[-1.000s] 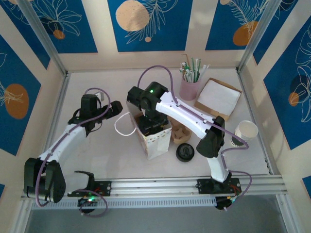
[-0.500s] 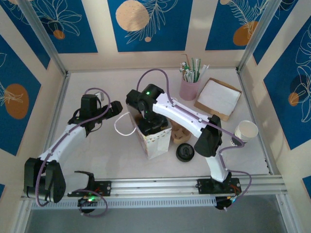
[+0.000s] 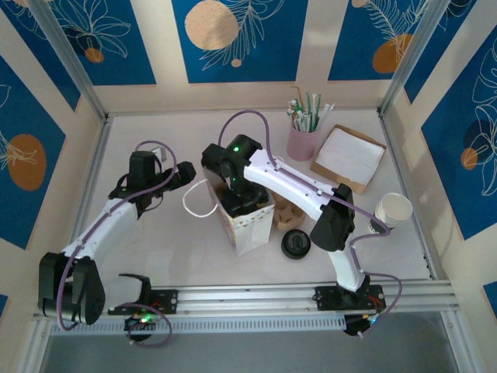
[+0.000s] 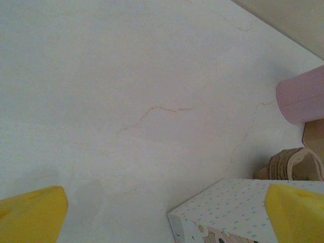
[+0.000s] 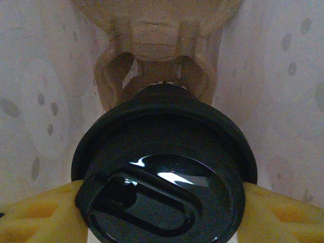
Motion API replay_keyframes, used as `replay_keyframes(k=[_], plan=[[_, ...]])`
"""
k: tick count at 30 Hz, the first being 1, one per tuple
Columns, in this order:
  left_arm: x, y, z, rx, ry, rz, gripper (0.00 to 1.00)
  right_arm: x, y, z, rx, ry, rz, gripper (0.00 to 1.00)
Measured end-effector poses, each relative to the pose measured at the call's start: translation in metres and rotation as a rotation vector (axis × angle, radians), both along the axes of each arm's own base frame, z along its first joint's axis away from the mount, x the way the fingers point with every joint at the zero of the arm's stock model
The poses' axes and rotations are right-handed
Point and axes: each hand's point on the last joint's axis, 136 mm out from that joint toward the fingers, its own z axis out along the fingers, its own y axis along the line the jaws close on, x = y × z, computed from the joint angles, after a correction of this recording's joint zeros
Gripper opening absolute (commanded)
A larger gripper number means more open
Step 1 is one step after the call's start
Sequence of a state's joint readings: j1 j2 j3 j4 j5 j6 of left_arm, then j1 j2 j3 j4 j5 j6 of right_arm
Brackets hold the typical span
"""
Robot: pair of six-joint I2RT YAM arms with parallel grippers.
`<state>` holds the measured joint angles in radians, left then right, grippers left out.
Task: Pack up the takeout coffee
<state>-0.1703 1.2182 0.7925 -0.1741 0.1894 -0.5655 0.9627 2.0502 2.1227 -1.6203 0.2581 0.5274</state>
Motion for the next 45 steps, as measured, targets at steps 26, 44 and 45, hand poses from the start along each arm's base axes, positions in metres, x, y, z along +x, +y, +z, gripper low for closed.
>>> replay_keyframes(k=[26,44,45], plan=[[0.0001,0.0,0.0001,0.0,0.0,0.0,1.0,0.0049,-0.0033,0.0002,-0.024,-0.034,0.01,0.55],[0.0001,-0.0001,-0.0001,0.0,0.0,0.0,1.0,0.0078,-0.0046,0.0014,-0.043,-0.069,0.022,0.55],[0.0001,-0.0001,-0.0001,-0.001,0.0,0.0,1.0,0.0077,-0.0044,0.0015,-0.044,-0.07,0.023,0.55]])
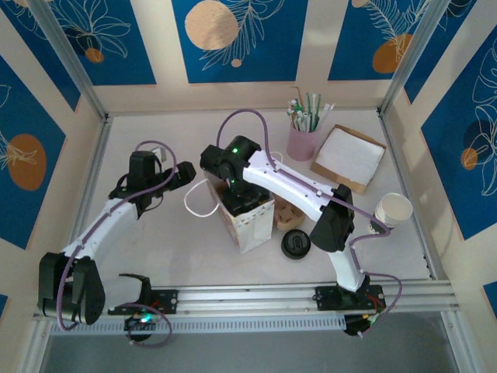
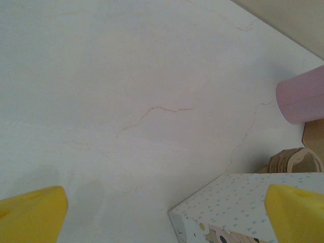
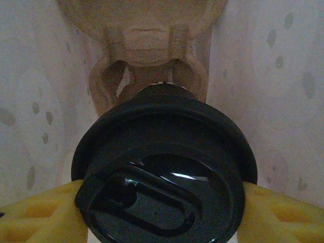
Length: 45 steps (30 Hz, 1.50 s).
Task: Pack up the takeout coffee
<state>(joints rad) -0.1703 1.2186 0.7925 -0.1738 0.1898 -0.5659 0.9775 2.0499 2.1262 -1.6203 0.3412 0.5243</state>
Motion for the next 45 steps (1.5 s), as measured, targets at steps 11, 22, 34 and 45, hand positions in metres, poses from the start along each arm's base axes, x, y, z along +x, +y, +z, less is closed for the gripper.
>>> replay_keyframes(k=[11,22,34,45], plan=[[0.0,0.0,0.0,0.0,0.0,0.0,1.0,0.002,0.001,0.003,0.001,-0.02,0.006,0.55],[0.0,0.0,0.0,0.0,0.0,0.0,1.0,0.002,0.001,0.006,0.001,-0.036,0.013,0.55],[0.0,0.0,0.0,0.0,0.0,0.0,1.0,0.002,0.0,0.008,0.002,-0.042,0.013,0.55],[0.0,0.0,0.0,0.0,0.0,0.0,1.0,0.0,-0.004,0.012,0.006,-0.048,0.013,0.55]])
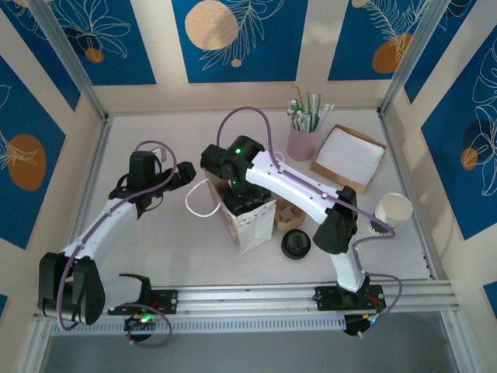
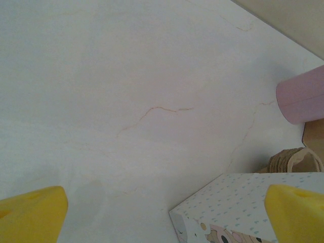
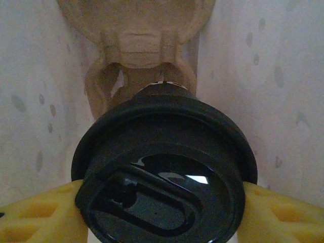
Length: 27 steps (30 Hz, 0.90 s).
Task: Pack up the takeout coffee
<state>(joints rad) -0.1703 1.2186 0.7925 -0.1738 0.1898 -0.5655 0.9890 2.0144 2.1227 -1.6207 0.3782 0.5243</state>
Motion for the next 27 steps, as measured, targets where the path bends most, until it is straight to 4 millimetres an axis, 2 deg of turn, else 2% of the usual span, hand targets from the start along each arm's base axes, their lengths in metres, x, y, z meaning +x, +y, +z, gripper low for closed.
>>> replay_keyframes(k=[11,27], plan=[[0.0001,0.0,-0.0007,0.0,0.002,0.0,1.0,-0.0041,-0.0059,0.0044,0.003,-0.002,0.001,0.55],[0.0001,0.0,-0.0007,0.0,0.002,0.0,1.0,-0.0064,-0.0085,-0.0021,-0.012,0.013,0.002,0.55]])
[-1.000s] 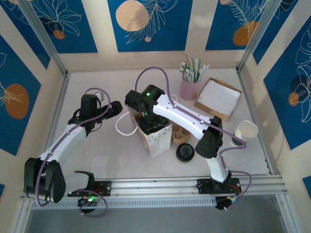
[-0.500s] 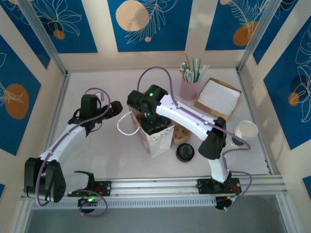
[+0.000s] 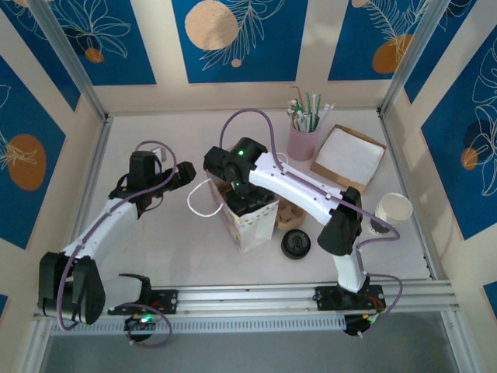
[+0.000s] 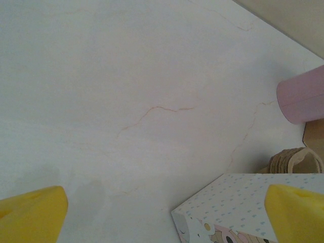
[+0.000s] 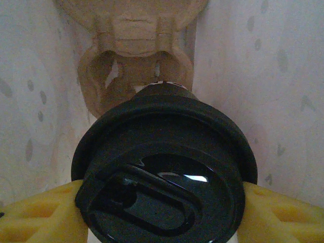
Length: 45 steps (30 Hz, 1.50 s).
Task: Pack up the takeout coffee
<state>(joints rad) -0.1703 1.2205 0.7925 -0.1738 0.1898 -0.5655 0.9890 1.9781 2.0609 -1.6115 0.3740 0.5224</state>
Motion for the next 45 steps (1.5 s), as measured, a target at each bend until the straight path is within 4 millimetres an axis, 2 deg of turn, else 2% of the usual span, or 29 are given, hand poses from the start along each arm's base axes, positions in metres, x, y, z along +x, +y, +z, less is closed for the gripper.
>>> replay_keyframes(k=[45], plan=[[0.0,0.0,-0.002,0.001,0.007,0.0,1.0,-0.002,0.006,-0.01,0.041,0.019,0.02,0.55]])
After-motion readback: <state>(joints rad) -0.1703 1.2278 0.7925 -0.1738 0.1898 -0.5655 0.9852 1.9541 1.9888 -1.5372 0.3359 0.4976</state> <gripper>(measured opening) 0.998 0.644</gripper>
